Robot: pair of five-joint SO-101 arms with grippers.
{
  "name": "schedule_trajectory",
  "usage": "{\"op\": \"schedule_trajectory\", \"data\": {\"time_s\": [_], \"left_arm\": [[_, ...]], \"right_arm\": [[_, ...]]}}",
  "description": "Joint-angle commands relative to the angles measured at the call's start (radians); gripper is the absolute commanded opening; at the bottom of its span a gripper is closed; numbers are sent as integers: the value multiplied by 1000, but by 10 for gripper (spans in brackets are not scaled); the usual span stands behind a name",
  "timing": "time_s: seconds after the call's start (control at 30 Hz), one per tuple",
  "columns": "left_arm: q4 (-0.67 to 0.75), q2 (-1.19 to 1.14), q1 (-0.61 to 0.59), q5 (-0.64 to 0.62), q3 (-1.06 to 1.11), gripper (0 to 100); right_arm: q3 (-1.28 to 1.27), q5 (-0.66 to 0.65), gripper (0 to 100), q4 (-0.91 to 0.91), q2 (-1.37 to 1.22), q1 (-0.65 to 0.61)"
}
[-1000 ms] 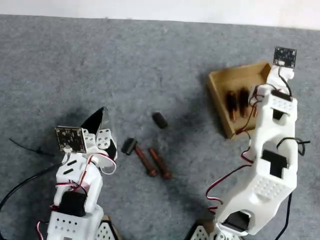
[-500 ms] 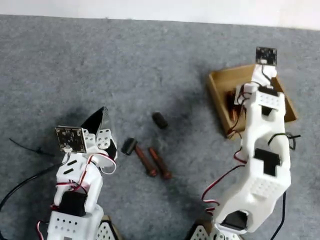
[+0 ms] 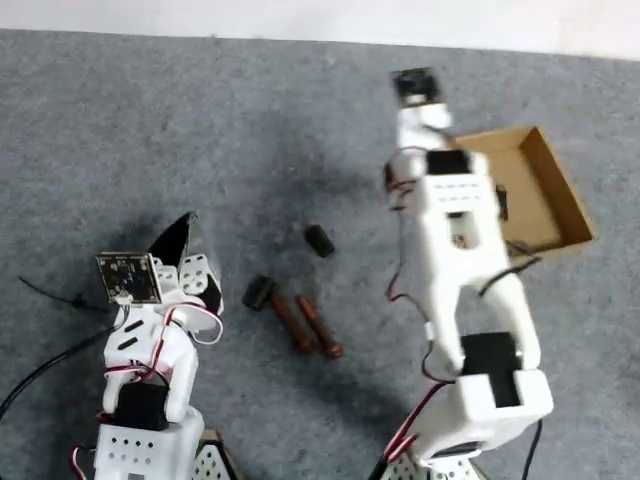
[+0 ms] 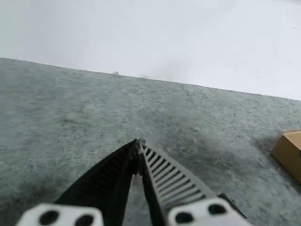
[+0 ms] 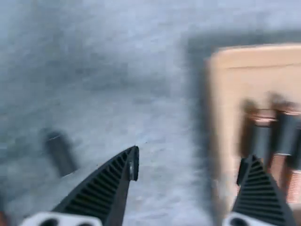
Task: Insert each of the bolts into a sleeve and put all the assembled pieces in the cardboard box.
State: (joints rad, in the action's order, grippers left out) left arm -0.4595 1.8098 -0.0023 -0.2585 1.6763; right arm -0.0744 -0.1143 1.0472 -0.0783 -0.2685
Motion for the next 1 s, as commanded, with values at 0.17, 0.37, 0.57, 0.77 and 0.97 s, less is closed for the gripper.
{"op": "schedule_trajectory", "data": {"time_s": [0.17,0.37,0.57,0.77,0.97], "left_arm": [[5,15,-10,18,21,7],[5,15,-10,18,21,7],[5,16,-8,18,21,7],[5,16,-7,18,21,7],[5,16,-5,20,21,7]], "right_arm": [[-94,21,303,-96,56,-236],[-311,-72,303,-392,54,-300],[-392,-97,303,-414,54,-274],[-400,-97,303,-521,53,-277],[-403,-97,303,-565,-77,-277]]}}
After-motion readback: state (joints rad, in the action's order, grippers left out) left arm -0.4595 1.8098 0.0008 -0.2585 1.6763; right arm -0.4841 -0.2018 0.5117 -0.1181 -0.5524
